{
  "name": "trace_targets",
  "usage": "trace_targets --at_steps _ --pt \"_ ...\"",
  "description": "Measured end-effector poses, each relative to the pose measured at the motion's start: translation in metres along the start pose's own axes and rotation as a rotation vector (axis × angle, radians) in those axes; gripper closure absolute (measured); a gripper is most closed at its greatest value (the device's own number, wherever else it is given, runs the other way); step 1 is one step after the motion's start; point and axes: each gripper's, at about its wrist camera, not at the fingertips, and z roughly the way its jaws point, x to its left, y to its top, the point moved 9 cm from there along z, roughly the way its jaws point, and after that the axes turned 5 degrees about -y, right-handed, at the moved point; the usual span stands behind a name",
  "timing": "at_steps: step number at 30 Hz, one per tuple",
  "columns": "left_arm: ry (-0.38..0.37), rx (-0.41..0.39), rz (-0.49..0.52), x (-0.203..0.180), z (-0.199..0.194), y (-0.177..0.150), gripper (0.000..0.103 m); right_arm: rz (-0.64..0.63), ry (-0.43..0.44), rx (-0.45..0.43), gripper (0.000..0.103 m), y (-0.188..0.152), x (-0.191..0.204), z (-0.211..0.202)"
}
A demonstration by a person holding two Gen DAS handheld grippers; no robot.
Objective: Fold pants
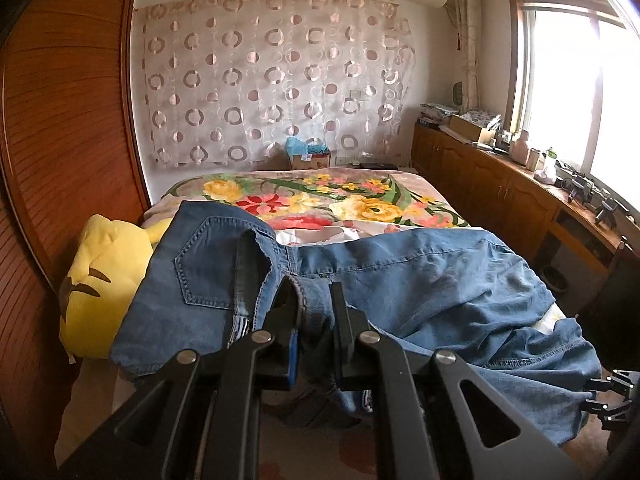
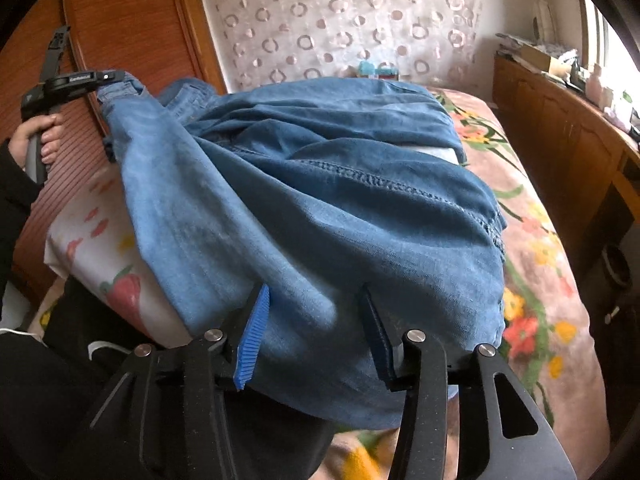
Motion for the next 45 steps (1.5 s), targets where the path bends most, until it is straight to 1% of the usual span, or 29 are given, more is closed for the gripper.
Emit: trace_targets --at_steps 2,4,5,6,9,11,13,15,17,18,23,26,28,33,34,35,36,37,38,40,42,45 --pt "0.000 -0.001 0.001 -0.001 0.000 0.001 0.094 -0.025 -0.013 0.002 0.056 -0.001 0.003 0.001" --pt "-0.001 -0.002 0.002 -0.001 0.000 0.001 0.094 -0.058 -0.023 0.001 0.070 -0.003 0.007 0.002" --pt "-0.003 -0.002 0.002 -0.001 0.000 0.000 0.094 -0.066 -0.014 0.003 0.086 -0.003 0.008 0.002" --pt "-0.001 -0.002 0.000 -0.002 0.000 0.001 0.094 -0.060 0.011 0.011 0.099 -0.004 0.008 0.002" --pt "-0.014 -0.008 -0.003 -0.003 -0.002 -0.001 0.094 -0.048 0.045 0.008 0.102 0.002 0.005 -0.004" --pt "-0.031 -0.019 -0.008 -0.006 -0.007 -0.002 0.094 -0.053 0.058 -0.027 0.103 0.016 0.003 -0.017" --pt "-0.044 -0.036 -0.011 -0.009 -0.012 0.000 0.094 -0.060 0.044 -0.067 0.103 0.034 -0.003 -0.028" --pt "-0.050 -0.057 -0.012 -0.009 -0.019 0.004 0.094 -0.078 0.020 -0.105 0.103 0.059 -0.011 -0.038" --pt "-0.058 -0.079 -0.023 -0.008 -0.025 0.009 0.094 -0.104 -0.005 -0.130 0.103 0.080 -0.016 -0.040" --pt "-0.061 -0.084 -0.028 -0.007 -0.027 0.013 0.094 -0.124 -0.028 -0.145 0.103 0.096 -0.019 -0.041" --pt "-0.050 -0.091 -0.037 0.004 -0.028 0.031 0.094 -0.149 -0.062 -0.203 0.103 0.156 -0.030 -0.037" --pt "-0.042 -0.077 -0.045 0.010 -0.018 0.035 0.094 -0.146 -0.075 -0.205 0.103 0.185 -0.036 -0.016" --pt "-0.037 -0.059 -0.046 0.013 -0.008 0.035 0.094 -0.144 -0.073 -0.183 0.103 0.193 -0.037 0.004" --pt "-0.044 -0.005 -0.055 0.015 0.020 0.026 0.094 -0.113 -0.063 -0.110 0.103 0.195 -0.045 0.055" --pt "-0.047 0.002 -0.057 0.016 0.023 0.024 0.094 -0.099 -0.058 -0.100 0.101 0.194 -0.046 0.062" --pt "-0.049 0.011 -0.061 0.015 0.027 0.022 0.094 -0.086 -0.062 -0.090 0.092 0.192 -0.049 0.067" --pt "-0.052 0.014 -0.062 0.016 0.029 0.021 0.094 -0.074 -0.072 -0.081 0.079 0.191 -0.051 0.071" --pt "-0.054 0.018 -0.063 0.014 0.032 0.019 0.094 -0.064 -0.080 -0.080 0.074 0.189 -0.053 0.071" --pt "-0.055 0.021 -0.065 0.015 0.033 0.017 0.094 -0.055 -0.084 -0.086 0.071 0.188 -0.055 0.069" --pt "-0.056 0.024 -0.071 0.015 0.034 0.014 0.094 -0.035 -0.081 -0.094 0.071 0.185 -0.057 0.061" --pt "-0.062 0.026 -0.084 0.017 0.035 0.010 0.094 -0.021 -0.059 -0.095 0.071 0.177 -0.054 0.052" --pt "-0.066 0.024 -0.090 0.019 0.033 0.005 0.094 -0.023 -0.064 -0.060 0.071 0.157 -0.048 0.049"
